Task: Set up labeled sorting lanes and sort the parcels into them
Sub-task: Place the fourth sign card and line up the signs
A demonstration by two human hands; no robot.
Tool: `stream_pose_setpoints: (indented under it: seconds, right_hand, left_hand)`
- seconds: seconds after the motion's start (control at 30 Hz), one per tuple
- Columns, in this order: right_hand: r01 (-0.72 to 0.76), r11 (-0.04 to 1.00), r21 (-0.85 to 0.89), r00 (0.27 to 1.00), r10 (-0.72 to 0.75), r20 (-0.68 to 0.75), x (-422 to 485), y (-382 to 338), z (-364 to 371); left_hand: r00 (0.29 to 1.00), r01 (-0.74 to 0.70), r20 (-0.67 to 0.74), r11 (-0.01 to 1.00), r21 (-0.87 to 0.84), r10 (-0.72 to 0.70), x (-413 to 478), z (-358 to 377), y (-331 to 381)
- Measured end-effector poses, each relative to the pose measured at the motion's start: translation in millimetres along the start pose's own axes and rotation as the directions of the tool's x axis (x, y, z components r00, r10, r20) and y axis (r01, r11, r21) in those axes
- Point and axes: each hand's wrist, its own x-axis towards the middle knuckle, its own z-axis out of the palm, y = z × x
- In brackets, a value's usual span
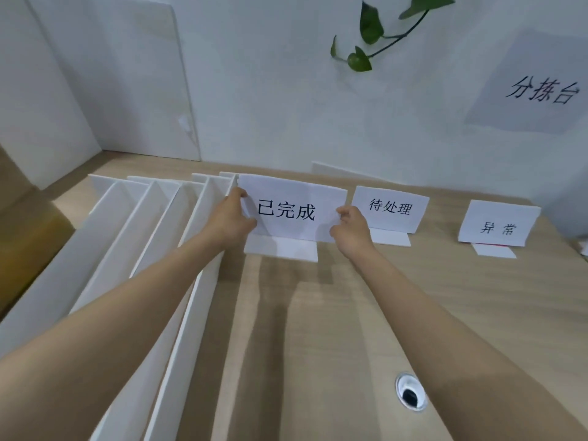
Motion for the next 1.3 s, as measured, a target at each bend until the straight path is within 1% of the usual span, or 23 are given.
stream_pose_setpoints:
  seconds: [0.17, 0.3, 0.43, 0.5, 0.63, 0.77, 0.93, 1.13, 1.23, 1.3]
  right_hand:
    - [-0.028, 0.995, 0.099, 1.000, 0.027, 0.017, 38, 14, 22]
    - [-0.060, 0.988, 0.145, 0.998, 0.063, -0.013, 65, 29, 40]
    - [-0.083, 0.982, 0.169, 0.996, 0.088, -0.023, 86, 40, 48]
    - [-0.104, 0.978, 0.179, 0.993, 0.111, -0.030, 94, 43, 52]
    - [-0.135, 0.970, 0.204, 0.990, 0.138, -0.005, 109, 51, 59]
    - [-0.135, 0.964, 0.230, 0.990, 0.143, -0.018, 116, 54, 68]
    - [-0.125, 0.959, 0.254, 0.990, 0.137, -0.032, 115, 55, 72]
    - [-0.143, 0.953, 0.269, 0.986, 0.161, -0.049, 99, 60, 69]
    - [-0.162, 0.953, 0.257, 0.984, 0.177, -0.034, 79, 58, 64]
    - [-0.159, 0.960, 0.231, 0.985, 0.171, -0.033, 65, 51, 59]
  left_hand:
    - [1.000, 0.012, -0.026, 0.999, -0.043, -0.013, 36, 31, -27]
    - [0.999, 0.035, -0.019, 0.996, -0.088, -0.037, 55, 55, -45]
    - [0.998, 0.067, -0.003, 0.977, -0.201, -0.069, 73, 70, -53]
    - [0.997, 0.075, 0.004, 0.971, -0.226, -0.076, 84, 75, -56]
    - [0.996, 0.093, 0.009, 0.968, -0.233, -0.093, 100, 80, -62]
    - [0.995, 0.099, 0.012, 0.965, -0.244, -0.100, 110, 85, -67]
    - [0.994, 0.105, 0.010, 0.973, -0.205, -0.105, 114, 89, -72]
    - [0.988, 0.151, 0.012, 0.959, -0.241, -0.152, 104, 84, -68]
    - [0.986, 0.165, 0.025, 0.963, -0.213, -0.164, 92, 76, -61]
    - [0.989, 0.150, 0.032, 0.970, -0.191, -0.147, 80, 68, -53]
